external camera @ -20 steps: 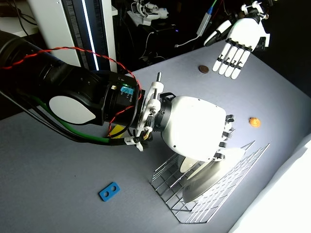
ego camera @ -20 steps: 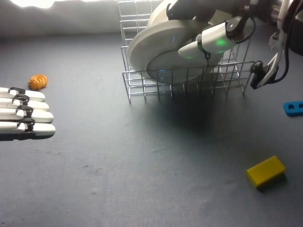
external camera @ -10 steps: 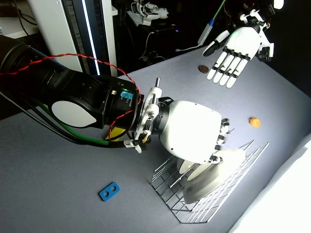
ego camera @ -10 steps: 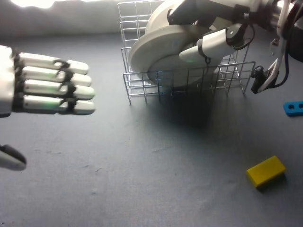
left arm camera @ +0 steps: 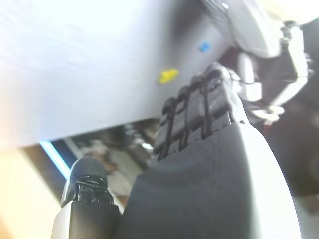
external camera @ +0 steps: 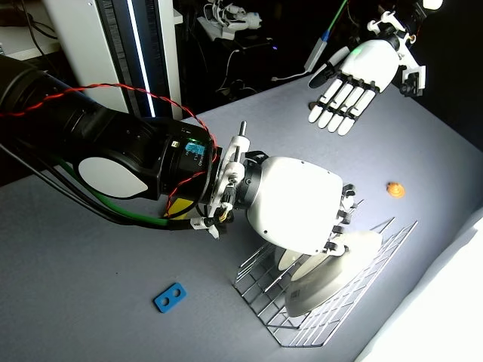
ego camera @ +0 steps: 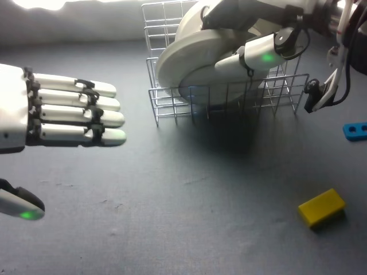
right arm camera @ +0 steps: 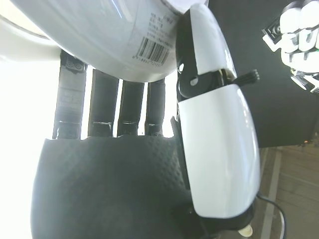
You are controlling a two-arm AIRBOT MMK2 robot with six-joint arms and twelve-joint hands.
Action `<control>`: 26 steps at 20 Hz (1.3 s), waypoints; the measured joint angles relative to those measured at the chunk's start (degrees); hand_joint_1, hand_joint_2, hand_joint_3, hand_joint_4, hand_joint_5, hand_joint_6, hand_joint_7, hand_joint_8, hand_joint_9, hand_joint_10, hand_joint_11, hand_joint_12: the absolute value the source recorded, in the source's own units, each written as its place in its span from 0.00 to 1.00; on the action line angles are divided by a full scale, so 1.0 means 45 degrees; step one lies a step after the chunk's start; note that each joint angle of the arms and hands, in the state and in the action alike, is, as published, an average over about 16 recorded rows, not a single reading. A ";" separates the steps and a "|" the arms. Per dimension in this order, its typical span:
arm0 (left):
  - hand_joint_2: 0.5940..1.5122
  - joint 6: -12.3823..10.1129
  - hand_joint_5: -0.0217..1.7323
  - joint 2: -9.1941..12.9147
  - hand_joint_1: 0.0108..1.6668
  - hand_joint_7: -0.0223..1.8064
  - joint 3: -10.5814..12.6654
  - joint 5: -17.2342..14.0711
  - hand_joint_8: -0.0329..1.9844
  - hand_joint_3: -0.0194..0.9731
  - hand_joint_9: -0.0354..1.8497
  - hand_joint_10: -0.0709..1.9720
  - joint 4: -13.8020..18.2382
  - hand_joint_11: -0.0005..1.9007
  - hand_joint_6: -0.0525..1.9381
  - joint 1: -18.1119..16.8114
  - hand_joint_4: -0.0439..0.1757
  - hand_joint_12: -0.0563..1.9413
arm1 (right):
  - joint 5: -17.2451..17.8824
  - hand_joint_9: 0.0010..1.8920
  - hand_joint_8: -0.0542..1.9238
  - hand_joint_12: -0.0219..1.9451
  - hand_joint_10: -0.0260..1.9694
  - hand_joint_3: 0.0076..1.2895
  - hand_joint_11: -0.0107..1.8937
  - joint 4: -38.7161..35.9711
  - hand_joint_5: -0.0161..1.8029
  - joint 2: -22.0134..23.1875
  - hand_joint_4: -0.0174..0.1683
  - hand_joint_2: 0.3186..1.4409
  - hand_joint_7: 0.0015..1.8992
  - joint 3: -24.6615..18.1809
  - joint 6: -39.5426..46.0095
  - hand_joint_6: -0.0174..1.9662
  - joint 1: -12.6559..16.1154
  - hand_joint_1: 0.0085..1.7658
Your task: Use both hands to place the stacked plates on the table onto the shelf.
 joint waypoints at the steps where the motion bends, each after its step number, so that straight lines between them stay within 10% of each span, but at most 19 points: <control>1: 0.65 -0.0023 0.02 0.0019 0.01 0.02 -0.0039 0.0035 0.02 0.03 0.03 0.04 -0.0063 0.01 0.03 0.0063 0.21 0.03 | 0.0029 0.60 0.13 0.61 0.02 0.00 0.35 -0.0003 0.49 0.0013 0.07 0.64 0.55 -0.0009 -0.0009 0.28 0.0002 0.66; 9: 0.65 -0.0245 0.02 0.0065 0.01 0.02 -0.0025 0.0198 0.02 0.03 0.03 0.04 -0.0126 0.01 0.03 0.0014 0.21 0.03 | 0.0519 0.53 0.04 0.63 0.02 0.01 0.28 -0.0023 0.49 0.0266 0.08 0.63 0.52 -0.0248 -0.0263 0.04 0.0052 0.63; 26: 0.65 -0.0547 0.02 -0.0248 0.01 0.02 0.1344 0.0056 0.02 0.03 0.03 0.04 -0.0120 0.01 0.03 0.0022 0.21 0.03 | 0.2203 0.48 0.03 0.65 0.02 0.01 0.21 0.0590 0.46 0.2774 0.08 0.62 0.46 -0.3140 -0.3381 0.03 -0.0269 0.59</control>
